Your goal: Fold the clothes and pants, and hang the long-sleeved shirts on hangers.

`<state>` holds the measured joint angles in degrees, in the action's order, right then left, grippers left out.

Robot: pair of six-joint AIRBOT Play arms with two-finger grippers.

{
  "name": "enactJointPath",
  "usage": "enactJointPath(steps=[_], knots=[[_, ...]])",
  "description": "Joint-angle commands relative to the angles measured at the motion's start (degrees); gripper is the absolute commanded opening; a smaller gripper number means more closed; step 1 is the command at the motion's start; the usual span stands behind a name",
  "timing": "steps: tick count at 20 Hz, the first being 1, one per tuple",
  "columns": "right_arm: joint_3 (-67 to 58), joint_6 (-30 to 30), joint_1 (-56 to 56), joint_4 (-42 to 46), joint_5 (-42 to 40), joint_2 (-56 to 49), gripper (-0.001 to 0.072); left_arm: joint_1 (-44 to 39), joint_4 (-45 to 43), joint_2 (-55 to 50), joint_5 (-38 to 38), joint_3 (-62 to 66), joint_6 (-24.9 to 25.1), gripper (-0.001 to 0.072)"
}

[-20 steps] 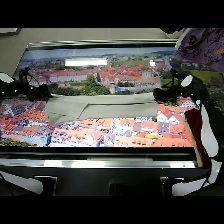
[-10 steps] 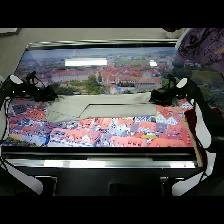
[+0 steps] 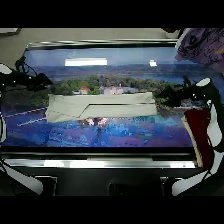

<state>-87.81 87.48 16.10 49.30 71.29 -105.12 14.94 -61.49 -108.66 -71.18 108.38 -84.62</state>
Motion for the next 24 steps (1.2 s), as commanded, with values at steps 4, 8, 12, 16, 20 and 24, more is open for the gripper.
enactJointPath(steps=[4, 8, 12, 16, 20, 24], knots=[[-0.15, -5.27, 0.09, -6.14, 2.27, -5.31, 0.0559, -0.04, 0.00, 0.98, -2.56, 1.11, -1.97, 0.0552], [-0.15, -5.64, -2.10, -6.86, 2.19, -7.32, 0.0558, -0.04, 0.00, 0.98, -2.80, 1.11, -1.99, 0.0552], [-0.15, -5.84, -6.19, -5.77, -2.23, -7.67, 0.0513, -0.07, 0.02, 0.98, -2.89, 1.11, -3.08, 0.0552], [-0.20, -5.64, -8.11, -5.27, -6.10, -7.30, 0.0033, -1.64, 0.09, 0.98, -2.97, 1.11, -2.86, 0.0310], [-0.20, 1.29, -8.09, 1.79, -5.22, -1.20, 0.0030, -6.91, 0.72, 0.85, -2.84, 1.07, -2.84, 0.0020], [-0.20, 8.57, -8.09, 15.82, -4.22, 9.62, 0.0031, -16.59, 4.17, -0.59, -0.61, 1.07, -4.87, 0.0019]])
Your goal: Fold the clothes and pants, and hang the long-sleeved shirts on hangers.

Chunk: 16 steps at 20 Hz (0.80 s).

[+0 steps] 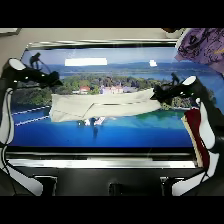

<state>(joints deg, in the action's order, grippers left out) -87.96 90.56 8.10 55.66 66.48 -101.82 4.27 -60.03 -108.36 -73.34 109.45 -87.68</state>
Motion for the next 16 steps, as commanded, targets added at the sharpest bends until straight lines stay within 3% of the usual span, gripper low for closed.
enactJointPath(steps=[1, 9, 16], knots=[[-0.04, 5.92, -0.07, 11.21, 1.38, 8.98, 0.0031, -8.68, 4.79, -1.62, 2.54, 0.00, -3.15, 0.0019], [-0.42, 10.49, -0.09, 14.64, 6.03, 23.17, 0.0031, -33.20, 8.70, -7.89, 17.59, 0.00, -10.40, 0.0017], [-5.90, 14.25, -0.09, 13.99, 12.57, 27.74, 0.0031, -43.50, 19.85, -14.86, 28.26, 0.02, -11.78, 0.0018]])
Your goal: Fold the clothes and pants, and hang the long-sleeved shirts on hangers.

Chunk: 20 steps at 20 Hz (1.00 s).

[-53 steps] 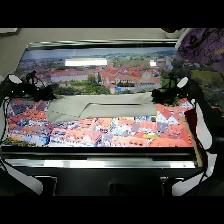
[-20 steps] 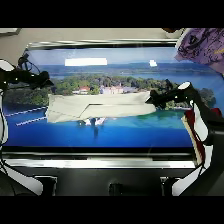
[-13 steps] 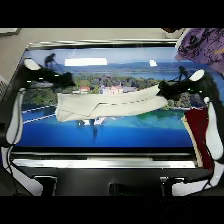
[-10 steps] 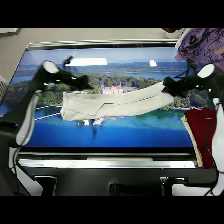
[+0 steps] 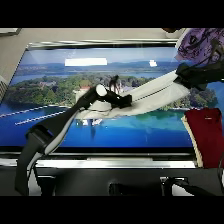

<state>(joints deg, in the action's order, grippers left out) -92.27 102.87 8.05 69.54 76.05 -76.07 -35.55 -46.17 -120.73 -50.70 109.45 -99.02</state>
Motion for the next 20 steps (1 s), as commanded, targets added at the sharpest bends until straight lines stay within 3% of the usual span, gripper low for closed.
enactJointPath(steps=[1, 6, 8, 11, 16, 20], knots=[[-1.60, 2.27, -0.04, 0.11, 3.61, 2.43, 0.0031, -4.28, 7.87, -3.13, 7.17, 0.02, -0.46, 0.0017], [-1.60, 4.94, -0.04, -1.33, 5.20, 2.86, 0.0031, -6.10, 15.63, -4.85, 11.28, 0.07, 1.73, 0.0018], [-1.60, 5.95, -0.11, -2.16, 5.33, 2.86, 0.0031, -5.57, 16.39, -4.72, 8.02, 0.52, 4.76, 0.0017], [-1.57, 7.17, -0.11, -4.02, 4.92, 2.86, 0.0031, -2.45, 15.32, -3.19, 0.39, 0.76, 4.74, 0.0017], [-1.57, 9.09, -1.09, -7.37, 3.06, 2.86, 0.0031, 7.58, 2.99, 6.25, -11.41, 0.76, 4.46, 0.0017], [-1.57, 12.04, -8.35, -6.69, -3.08, 1.68, 0.0031, 17.00, -9.33, 16.94, -20.02, 0.76, 3.82, 0.0017]])
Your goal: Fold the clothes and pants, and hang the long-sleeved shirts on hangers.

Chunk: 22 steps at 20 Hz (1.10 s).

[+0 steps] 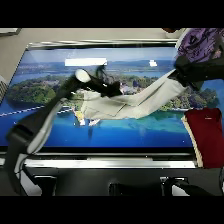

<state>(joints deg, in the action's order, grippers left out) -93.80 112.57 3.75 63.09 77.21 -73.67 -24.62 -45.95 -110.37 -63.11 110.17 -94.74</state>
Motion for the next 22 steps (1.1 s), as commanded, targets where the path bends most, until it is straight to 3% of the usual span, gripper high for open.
enactJointPath(steps=[1, 4, 10, 22], knots=[[-0.04, 3.06, -6.47, 0.15, -6.29, -1.44, 0.0031, 8.28, -12.02, 8.90, -9.75, 0.04, -0.44, 0.0017], [-0.04, 5.14, -13.66, 0.39, -11.82, -4.50, 0.0031, 14.64, -17.33, 15.06, -14.91, 0.04, -0.44, 0.0018], [-0.04, 9.66, -24.24, -0.96, -22.25, -12.33, 0.0031, 24.06, -17.55, 22.16, -19.28, 0.02, -0.46, 0.0019], [-0.04, 11.15, -32.04, -10.03, -36.89, -23.23, 0.0031, 27.41, -17.55, 23.52, -20.50, 0.00, -0.44, 0.0019]])
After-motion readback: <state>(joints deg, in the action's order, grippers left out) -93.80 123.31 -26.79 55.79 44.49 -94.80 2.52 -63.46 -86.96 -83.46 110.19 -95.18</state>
